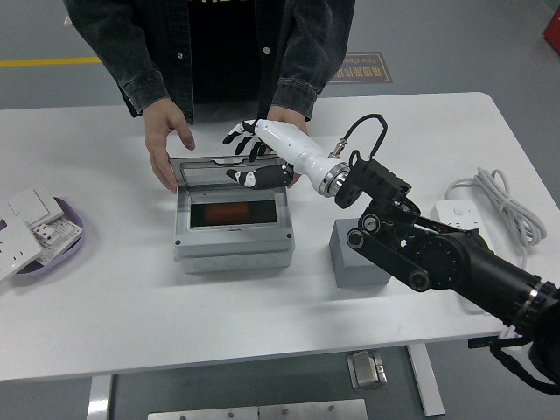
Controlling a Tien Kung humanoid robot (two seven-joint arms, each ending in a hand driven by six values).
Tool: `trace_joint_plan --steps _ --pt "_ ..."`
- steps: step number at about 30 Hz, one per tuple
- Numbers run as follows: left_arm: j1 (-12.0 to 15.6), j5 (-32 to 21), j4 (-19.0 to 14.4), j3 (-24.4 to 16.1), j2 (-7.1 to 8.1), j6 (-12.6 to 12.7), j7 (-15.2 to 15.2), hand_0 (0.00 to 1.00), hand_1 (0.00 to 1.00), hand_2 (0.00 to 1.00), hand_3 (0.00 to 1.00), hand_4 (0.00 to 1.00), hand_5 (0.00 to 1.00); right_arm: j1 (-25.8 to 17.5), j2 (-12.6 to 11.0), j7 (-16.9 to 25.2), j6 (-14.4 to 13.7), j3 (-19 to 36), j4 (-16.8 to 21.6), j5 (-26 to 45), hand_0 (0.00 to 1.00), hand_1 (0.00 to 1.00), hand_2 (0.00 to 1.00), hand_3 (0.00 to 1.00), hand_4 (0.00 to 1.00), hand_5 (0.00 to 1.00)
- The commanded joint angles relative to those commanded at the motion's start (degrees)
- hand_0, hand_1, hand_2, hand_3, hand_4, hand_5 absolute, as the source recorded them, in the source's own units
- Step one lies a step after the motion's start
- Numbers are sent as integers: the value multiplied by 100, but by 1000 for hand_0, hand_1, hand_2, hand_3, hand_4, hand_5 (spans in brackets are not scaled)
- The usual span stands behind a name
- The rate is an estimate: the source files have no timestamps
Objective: Pick up the cylinder from the cube,place it in the box,flap close box
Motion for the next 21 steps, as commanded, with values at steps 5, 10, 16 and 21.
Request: trace_joint_plan --steps 5,10,16,21 --pt "11 -85 10 69 -10 5 -22 599 584 554 588 654 202 -178 -141 -190 -3 -55 510 -180 500 478 566 696 757 291" --pt "19 -205 30 171 -14 10 -67 599 584 554 588 654 203 -403 -256 -346 -43 -108 960 -275 491 477 567 696 754 300" --pt "20 -371 53 318 -37 12 -126 599 585 554 588 655 205 -733 -279 -385 -82 -193 1087 -215 486 484 567 695 754 311" --pt "25 -384 56 328 -38 12 -135 599 584 554 588 656 207 -926 -331 -356 -117 70 1200 -235 484 485 568 700 753 321"
